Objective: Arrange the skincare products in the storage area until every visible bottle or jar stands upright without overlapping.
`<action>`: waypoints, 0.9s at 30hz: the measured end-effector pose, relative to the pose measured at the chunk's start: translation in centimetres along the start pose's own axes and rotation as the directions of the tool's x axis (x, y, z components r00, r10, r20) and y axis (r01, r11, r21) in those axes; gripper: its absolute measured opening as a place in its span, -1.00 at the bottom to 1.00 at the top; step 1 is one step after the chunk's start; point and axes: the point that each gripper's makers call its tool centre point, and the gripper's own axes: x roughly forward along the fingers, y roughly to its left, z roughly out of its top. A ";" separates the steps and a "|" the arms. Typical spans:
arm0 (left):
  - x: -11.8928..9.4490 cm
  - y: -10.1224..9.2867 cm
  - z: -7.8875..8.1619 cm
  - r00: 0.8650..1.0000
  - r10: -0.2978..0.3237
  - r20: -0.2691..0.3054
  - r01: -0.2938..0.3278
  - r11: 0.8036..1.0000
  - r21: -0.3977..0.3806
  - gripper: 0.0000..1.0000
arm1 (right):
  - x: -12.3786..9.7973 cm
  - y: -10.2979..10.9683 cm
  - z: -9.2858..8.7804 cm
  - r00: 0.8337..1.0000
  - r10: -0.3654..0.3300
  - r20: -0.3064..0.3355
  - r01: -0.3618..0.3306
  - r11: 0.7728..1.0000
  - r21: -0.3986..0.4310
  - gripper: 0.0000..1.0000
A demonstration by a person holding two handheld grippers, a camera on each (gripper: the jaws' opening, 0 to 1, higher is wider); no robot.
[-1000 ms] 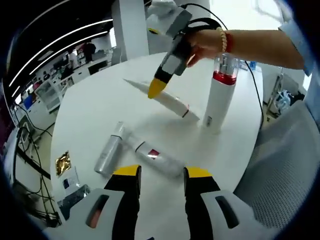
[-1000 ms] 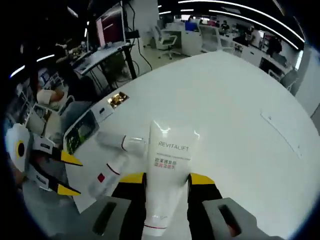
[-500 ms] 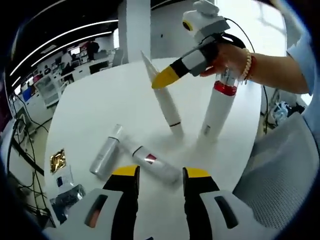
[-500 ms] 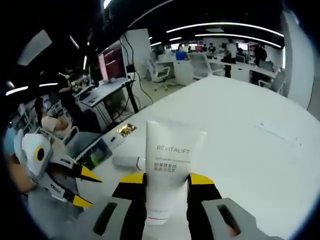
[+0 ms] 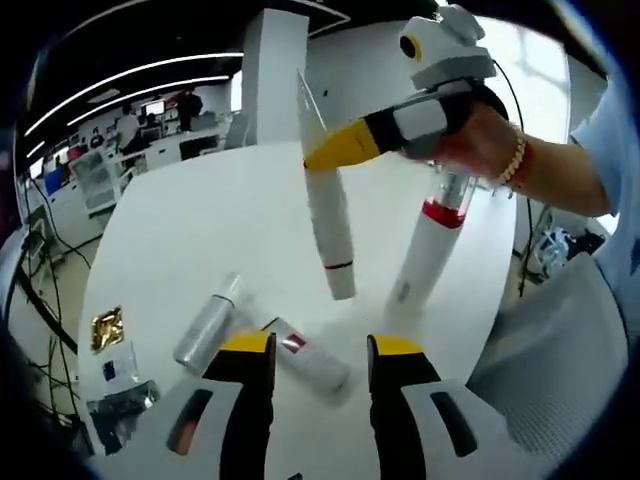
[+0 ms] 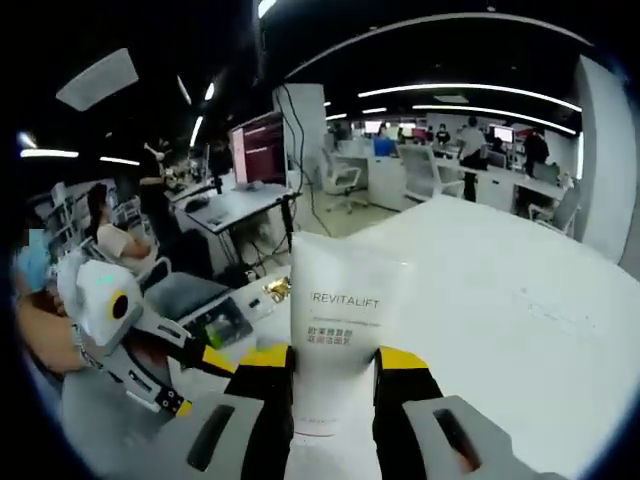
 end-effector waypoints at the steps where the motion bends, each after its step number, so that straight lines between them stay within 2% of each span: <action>1: -0.1 -0.1 0.4 1.000 -0.007 0.024 0.008 1.000 -0.017 -0.36 | 0.0 0.4 0.3 1.000 0.003 0.005 -0.003 1.000 -0.017 -0.55; 6: -0.8 -0.5 2.5 0.991 -0.022 0.129 0.026 0.999 -0.031 -0.33 | -0.5 3.6 1.3 1.000 0.009 -0.027 -0.012 0.993 -0.119 -0.54; 10: -1.6 -1.4 4.9 0.964 -0.050 0.261 0.064 0.997 -0.044 -0.36 | -1.0 5.7 2.1 1.000 0.015 -0.016 -0.017 0.989 -0.147 -0.53; 14: -2.5 -1.0 6.1 0.945 -0.034 0.326 0.059 0.996 -0.069 -0.38 | -1.0 7.3 2.4 1.000 0.026 -0.013 -0.027 0.992 -0.119 -0.53; 16: -2.8 -0.5 6.3 0.941 -0.013 0.339 0.040 0.996 -0.074 -0.44 | -0.9 7.7 2.1 0.999 0.027 -0.017 -0.028 0.996 -0.081 -0.52; 18: -2.8 -0.2 6.3 0.942 0.002 0.335 0.023 0.997 -0.071 -0.49 | -0.9 8.0 1.9 1.000 0.026 -0.009 -0.027 0.999 -0.019 -0.52; 22: -2.7 -0.9 6.0 0.950 -0.017 0.311 0.029 0.999 -0.034 -0.63 | -1.3 8.0 1.6 1.000 -0.002 0.006 0.002 1.000 -0.012 -0.51; 23: -2.5 -0.8 5.7 0.956 -0.010 0.292 0.009 1.000 0.005 -0.63 | -1.4 8.1 1.5 1.000 0.001 -0.002 -0.001 1.000 -0.015 -0.50; 25: -2.4 -0.8 5.4 0.965 -0.008 0.262 0.001 1.000 0.025 -0.66 | -1.4 8.1 1.1 1.000 0.014 -0.015 -0.015 0.999 -0.034 -0.48; 27: -2.1 -0.6 4.8 0.975 -0.010 0.220 0.002 0.999 0.038 -0.70 | -1.5 8.6 0.9 0.996 0.093 -0.012 -0.094 0.994 -0.050 -0.48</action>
